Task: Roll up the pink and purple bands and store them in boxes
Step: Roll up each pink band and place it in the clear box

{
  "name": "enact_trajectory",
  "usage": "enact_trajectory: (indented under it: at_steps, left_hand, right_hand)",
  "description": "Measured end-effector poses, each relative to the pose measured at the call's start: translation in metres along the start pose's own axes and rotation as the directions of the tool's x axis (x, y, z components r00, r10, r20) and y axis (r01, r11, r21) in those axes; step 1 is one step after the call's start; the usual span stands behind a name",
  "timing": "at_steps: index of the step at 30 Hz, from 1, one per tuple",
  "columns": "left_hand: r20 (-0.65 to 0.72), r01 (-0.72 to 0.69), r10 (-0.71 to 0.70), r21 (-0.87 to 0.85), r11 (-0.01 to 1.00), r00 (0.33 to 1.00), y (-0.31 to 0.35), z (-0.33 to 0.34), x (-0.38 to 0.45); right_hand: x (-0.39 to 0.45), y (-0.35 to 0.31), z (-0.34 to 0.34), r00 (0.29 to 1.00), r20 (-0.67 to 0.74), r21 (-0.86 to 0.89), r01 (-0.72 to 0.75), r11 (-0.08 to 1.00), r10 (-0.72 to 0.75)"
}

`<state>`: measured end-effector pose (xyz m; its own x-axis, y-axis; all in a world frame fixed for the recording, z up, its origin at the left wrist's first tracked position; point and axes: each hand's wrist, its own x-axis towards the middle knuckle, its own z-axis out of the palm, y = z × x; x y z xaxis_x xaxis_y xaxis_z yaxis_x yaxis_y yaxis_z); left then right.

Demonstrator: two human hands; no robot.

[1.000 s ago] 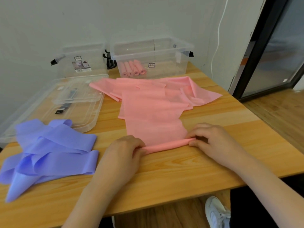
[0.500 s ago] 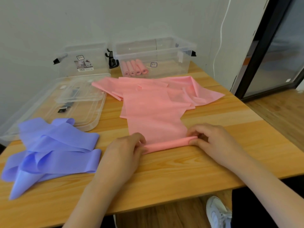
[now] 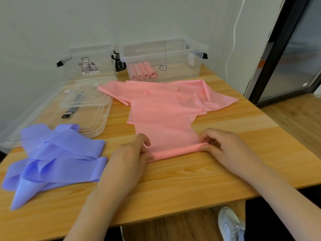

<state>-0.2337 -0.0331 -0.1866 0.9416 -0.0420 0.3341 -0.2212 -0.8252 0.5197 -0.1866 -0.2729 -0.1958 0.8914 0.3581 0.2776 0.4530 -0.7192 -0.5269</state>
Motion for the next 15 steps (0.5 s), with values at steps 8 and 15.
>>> enact_trajectory:
  at_steps: [8,15]
  left_hand:
    - [0.011,-0.128,0.128,0.119,0.985,0.992,-0.0074,0.0059,0.0018]
    - [0.058,-0.127,0.123,0.055,0.99,0.991,-0.0057,0.0057,0.0008]
  right_hand:
    - [0.0004,-0.0014,-0.0015,0.997,0.08,0.035,0.014,0.999,-0.017]
    - [0.0002,-0.0033,-0.0017,1.0,0.008,0.061,-0.024,0.998,0.023]
